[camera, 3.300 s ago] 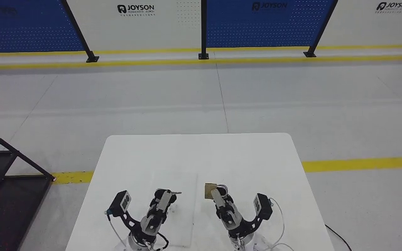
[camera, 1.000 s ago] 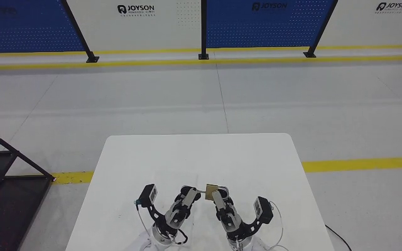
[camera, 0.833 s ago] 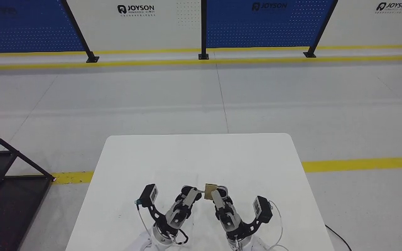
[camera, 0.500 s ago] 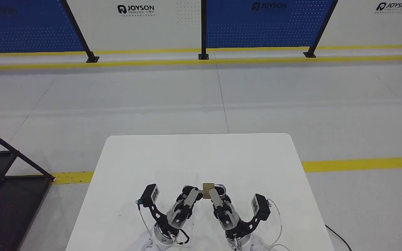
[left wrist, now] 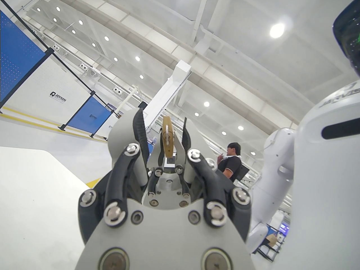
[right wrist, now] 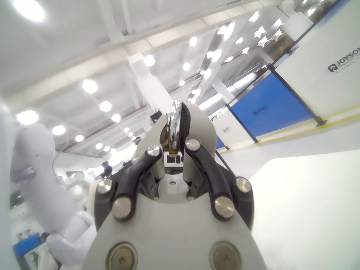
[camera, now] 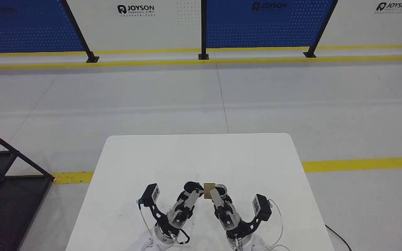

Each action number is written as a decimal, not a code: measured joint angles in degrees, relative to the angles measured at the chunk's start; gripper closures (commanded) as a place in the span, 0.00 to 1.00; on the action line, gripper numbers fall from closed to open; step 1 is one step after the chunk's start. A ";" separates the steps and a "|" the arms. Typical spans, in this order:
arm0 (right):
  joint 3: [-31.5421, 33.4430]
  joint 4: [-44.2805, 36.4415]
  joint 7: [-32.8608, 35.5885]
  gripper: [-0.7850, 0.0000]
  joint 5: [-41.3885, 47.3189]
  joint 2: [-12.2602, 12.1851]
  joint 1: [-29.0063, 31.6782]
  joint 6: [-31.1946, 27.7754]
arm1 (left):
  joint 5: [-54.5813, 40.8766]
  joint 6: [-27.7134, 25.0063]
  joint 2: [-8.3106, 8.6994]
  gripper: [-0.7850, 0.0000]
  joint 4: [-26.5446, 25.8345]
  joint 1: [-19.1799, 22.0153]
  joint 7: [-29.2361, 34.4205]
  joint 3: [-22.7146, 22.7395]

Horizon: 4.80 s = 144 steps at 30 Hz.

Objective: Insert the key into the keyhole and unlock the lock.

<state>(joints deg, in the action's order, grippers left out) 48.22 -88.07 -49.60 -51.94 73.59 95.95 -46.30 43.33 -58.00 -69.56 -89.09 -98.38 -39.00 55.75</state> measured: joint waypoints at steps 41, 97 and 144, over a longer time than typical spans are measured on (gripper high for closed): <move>4.52 -2.05 12.21 1.00 5.33 -0.63 1.85 -1.84 | -1.33 0.00 4.24 1.00 -0.37 0.25 5.29 1.14; 6.97 -4.44 20.53 1.00 7.88 -0.89 3.75 -0.06 | 35.50 27.47 2.71 1.00 0.19 -1.31 -15.53 2.32; 8.15 -4.94 21.01 1.00 7.10 -0.91 4.39 -0.45 | -14.54 0.00 9.29 0.79 0.61 3.88 20.57 -1.23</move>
<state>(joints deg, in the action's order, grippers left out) 56.37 -93.00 -28.59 -44.84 72.68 100.35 -46.74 28.80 -58.00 -60.28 -88.48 -94.50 -18.43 54.52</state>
